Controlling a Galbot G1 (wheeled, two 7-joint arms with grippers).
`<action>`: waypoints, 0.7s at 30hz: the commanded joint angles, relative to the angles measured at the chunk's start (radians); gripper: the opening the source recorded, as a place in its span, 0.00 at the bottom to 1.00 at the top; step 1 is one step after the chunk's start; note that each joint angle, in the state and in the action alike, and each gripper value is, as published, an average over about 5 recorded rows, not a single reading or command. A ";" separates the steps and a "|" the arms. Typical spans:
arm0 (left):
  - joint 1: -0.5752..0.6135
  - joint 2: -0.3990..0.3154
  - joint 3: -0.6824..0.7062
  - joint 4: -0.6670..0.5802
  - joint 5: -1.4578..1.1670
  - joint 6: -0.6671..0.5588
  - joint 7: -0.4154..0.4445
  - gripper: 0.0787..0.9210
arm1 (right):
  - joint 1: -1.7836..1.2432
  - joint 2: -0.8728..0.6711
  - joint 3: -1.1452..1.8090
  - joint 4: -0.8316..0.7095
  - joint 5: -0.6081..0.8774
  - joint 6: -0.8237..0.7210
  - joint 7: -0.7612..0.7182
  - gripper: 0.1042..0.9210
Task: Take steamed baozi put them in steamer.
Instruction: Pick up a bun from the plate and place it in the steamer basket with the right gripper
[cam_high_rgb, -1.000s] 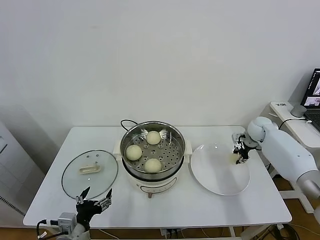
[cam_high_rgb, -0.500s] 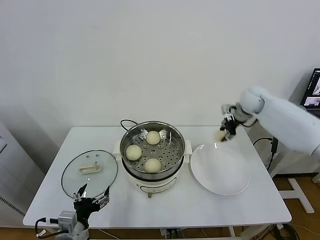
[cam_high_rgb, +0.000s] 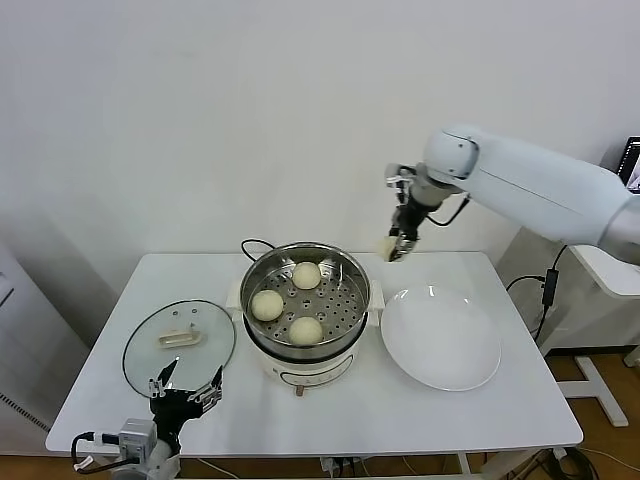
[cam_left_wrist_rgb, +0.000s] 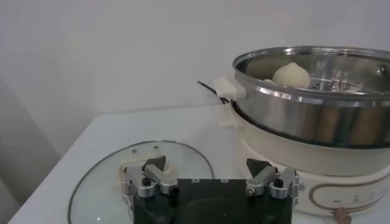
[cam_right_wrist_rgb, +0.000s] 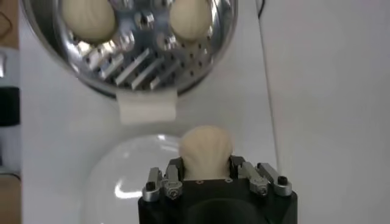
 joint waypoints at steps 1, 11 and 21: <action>-0.003 0.005 -0.001 0.000 0.001 -0.002 0.000 0.88 | 0.036 0.192 -0.103 -0.015 0.155 -0.083 0.041 0.43; -0.016 0.002 0.000 0.004 -0.008 0.001 0.002 0.88 | -0.065 0.234 -0.089 -0.015 0.104 -0.145 0.077 0.43; -0.014 0.002 -0.001 0.006 -0.009 0.001 0.002 0.88 | -0.168 0.217 -0.024 -0.027 -0.013 -0.160 0.126 0.43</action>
